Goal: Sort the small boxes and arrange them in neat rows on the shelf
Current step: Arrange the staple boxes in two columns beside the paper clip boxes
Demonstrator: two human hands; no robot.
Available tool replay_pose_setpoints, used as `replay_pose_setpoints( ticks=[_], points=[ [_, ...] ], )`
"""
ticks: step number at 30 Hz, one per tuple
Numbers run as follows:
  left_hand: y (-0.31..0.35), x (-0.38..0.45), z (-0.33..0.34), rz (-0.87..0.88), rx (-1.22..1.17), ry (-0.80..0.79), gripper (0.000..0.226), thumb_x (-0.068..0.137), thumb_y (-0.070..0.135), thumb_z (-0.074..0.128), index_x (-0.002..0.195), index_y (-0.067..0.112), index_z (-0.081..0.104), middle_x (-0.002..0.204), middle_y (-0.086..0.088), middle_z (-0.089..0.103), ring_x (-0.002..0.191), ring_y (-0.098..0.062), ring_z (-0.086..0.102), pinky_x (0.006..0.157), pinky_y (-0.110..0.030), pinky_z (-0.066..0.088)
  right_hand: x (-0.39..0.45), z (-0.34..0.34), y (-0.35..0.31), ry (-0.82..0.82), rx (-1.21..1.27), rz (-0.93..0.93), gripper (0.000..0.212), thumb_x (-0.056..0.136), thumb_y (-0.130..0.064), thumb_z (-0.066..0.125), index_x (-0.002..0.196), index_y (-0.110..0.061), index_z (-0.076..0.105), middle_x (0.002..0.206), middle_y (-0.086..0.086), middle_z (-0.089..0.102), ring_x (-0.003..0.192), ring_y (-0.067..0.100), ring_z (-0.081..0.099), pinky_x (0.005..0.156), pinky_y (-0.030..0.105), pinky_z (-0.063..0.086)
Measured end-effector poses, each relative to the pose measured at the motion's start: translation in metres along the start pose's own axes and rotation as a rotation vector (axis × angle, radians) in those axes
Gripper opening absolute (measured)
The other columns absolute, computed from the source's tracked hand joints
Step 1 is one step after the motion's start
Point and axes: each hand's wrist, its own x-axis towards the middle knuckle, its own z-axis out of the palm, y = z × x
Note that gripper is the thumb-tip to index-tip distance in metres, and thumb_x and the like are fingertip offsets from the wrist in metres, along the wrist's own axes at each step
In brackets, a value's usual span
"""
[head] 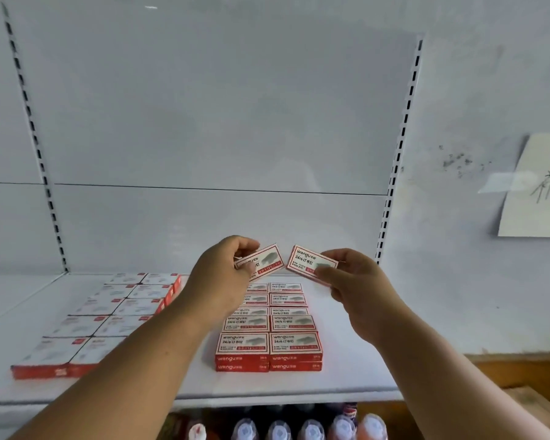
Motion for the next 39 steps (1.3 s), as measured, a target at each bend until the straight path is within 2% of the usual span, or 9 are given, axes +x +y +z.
replay_pose_setpoints(
  ticks=[4,10,14,18,21,24,28,31,39],
  points=[
    [-0.002,-0.001,-0.004,-0.009,0.016,-0.049,0.017,0.098,0.014,0.057,0.098,0.030,0.062,0.097,0.012,0.068,0.082,-0.004,0.064,0.057,-0.011,0.044,-0.004,0.002,0.003,0.005,-0.114,-0.069,0.012,0.091,-0.002,0.063,0.100,-0.010,0.067,0.073,-0.006,0.073,0.054,-0.002,0.059,0.052,0.016,0.040],
    [-0.018,-0.001,-0.005,-0.053,0.179,-0.031,0.015,0.096,0.011,0.058,0.101,0.022,0.068,0.105,0.006,0.066,0.090,-0.012,0.064,0.058,-0.014,0.042,-0.003,0.002,0.021,-0.011,-0.437,0.009,0.013,0.090,-0.014,0.067,0.100,-0.019,0.073,0.078,0.002,0.071,0.063,0.010,0.060,0.057,0.026,0.045],
    [-0.033,-0.003,0.002,-0.096,0.292,-0.083,0.017,0.096,0.011,0.057,0.104,0.022,0.067,0.111,0.004,0.063,0.092,-0.013,0.061,0.056,-0.015,0.043,0.001,0.009,0.031,0.033,-0.485,0.012,0.011,0.089,-0.015,0.068,0.099,-0.018,0.068,0.074,-0.002,0.066,0.067,0.014,0.062,0.056,0.023,0.043],
    [-0.040,0.001,0.010,-0.100,0.366,-0.136,0.019,0.096,0.014,0.055,0.106,0.023,0.068,0.114,0.005,0.066,0.098,-0.015,0.062,0.078,-0.026,0.054,0.008,0.014,0.038,0.082,-0.574,0.034,0.007,0.088,-0.017,0.068,0.094,-0.020,0.069,0.081,-0.005,0.070,0.078,0.017,0.067,0.071,0.032,0.055],
    [-0.043,0.003,0.013,-0.083,0.438,-0.174,0.019,0.094,0.018,0.057,0.104,0.027,0.071,0.112,0.006,0.070,0.099,-0.015,0.064,0.088,-0.032,0.055,0.013,0.019,0.042,0.020,-0.665,0.078,0.010,0.085,-0.020,0.073,0.095,-0.019,0.073,0.088,-0.003,0.071,0.084,0.018,0.069,0.082,0.038,0.058],
    [-0.042,0.005,0.014,-0.070,0.476,-0.162,0.018,0.093,0.019,0.061,0.104,0.027,0.072,0.109,0.006,0.070,0.093,-0.015,0.066,0.084,-0.032,0.057,0.018,0.023,0.039,-0.015,-0.762,0.071,0.015,0.080,-0.020,0.077,0.093,-0.021,0.071,0.085,-0.005,0.065,0.081,0.016,0.064,0.077,0.034,0.057],
    [-0.040,0.004,0.015,-0.002,0.531,-0.099,0.021,0.087,0.016,0.065,0.104,0.028,0.070,0.108,0.006,0.065,0.094,-0.014,0.061,0.083,-0.031,0.057,0.017,0.021,0.036,0.014,-0.814,-0.018,0.019,0.082,-0.022,0.075,0.099,-0.023,0.067,0.090,-0.008,0.059,0.079,0.012,0.057,0.062,0.025,0.044],
    [-0.034,0.003,0.021,0.084,0.541,-0.056,0.024,0.087,0.014,0.063,0.103,0.031,0.069,0.106,0.008,0.062,0.098,-0.014,0.058,0.085,-0.033,0.055,0.017,0.010,0.038,0.079,-0.842,-0.129,0.013,0.085,-0.028,0.071,0.098,-0.026,0.067,0.092,-0.011,0.062,0.082,0.012,0.059,0.065,0.025,0.043],
    [0.014,0.018,0.066,0.240,0.498,-0.231,0.020,0.088,0.022,0.062,0.107,0.030,0.067,0.107,0.009,0.061,0.104,-0.014,0.056,0.088,-0.029,0.049,0.035,-0.057,0.018,0.164,-0.736,-0.172,0.009,0.085,-0.020,0.071,0.089,-0.027,0.068,0.087,-0.010,0.064,0.068,0.010,0.060,0.057,0.022,0.040]
  ],
)
